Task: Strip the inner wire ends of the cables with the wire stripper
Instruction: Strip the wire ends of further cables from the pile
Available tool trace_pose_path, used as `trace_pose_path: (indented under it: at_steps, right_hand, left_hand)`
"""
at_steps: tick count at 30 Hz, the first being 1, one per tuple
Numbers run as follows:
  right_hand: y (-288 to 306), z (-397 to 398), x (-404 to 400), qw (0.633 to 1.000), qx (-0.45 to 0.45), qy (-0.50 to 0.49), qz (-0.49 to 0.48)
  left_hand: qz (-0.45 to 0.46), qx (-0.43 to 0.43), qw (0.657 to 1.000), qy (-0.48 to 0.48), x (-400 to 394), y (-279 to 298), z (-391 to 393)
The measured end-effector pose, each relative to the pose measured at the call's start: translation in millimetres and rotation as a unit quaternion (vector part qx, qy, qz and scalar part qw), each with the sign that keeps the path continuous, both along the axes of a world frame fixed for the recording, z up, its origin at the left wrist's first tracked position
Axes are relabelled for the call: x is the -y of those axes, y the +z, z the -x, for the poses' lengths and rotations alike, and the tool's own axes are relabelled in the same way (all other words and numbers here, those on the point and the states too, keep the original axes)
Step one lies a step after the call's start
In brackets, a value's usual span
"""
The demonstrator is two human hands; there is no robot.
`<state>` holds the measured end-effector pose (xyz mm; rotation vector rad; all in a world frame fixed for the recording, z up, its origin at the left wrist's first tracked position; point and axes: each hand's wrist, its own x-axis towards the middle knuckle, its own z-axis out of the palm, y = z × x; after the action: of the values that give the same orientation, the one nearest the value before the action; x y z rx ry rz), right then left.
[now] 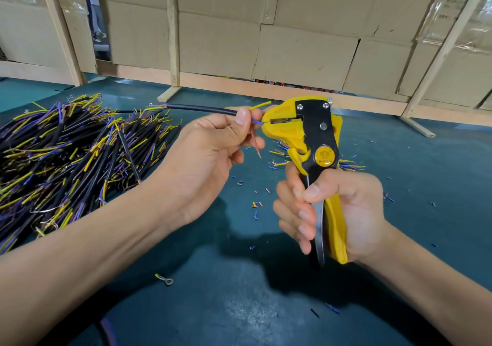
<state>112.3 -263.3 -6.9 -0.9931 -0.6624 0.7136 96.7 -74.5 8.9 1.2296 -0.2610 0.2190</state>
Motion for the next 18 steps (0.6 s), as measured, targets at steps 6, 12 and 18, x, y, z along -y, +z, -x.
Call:
trace_pose_path:
  at_steps: [6, 12, 18]
  right_hand:
    - [5.1, -6.2, 11.9, 0.996, -0.037, 0.084, -0.023]
    - [13.9, -14.7, 22.6, 0.999, 0.037, -0.032, -0.005]
    - [5.6, -2.1, 4.0, 0.996, 0.064, -0.053, 0.018]
  left_hand:
    - [0.094, -0.024, 0.992, -0.076, -18.0, 16.4, 3.6]
    - [0.086, 0.004, 0.996, -0.012, -38.9, 28.1, 2.3]
    - [0.086, 0.004, 0.996, -0.025, -7.4, 8.9, 5.2]
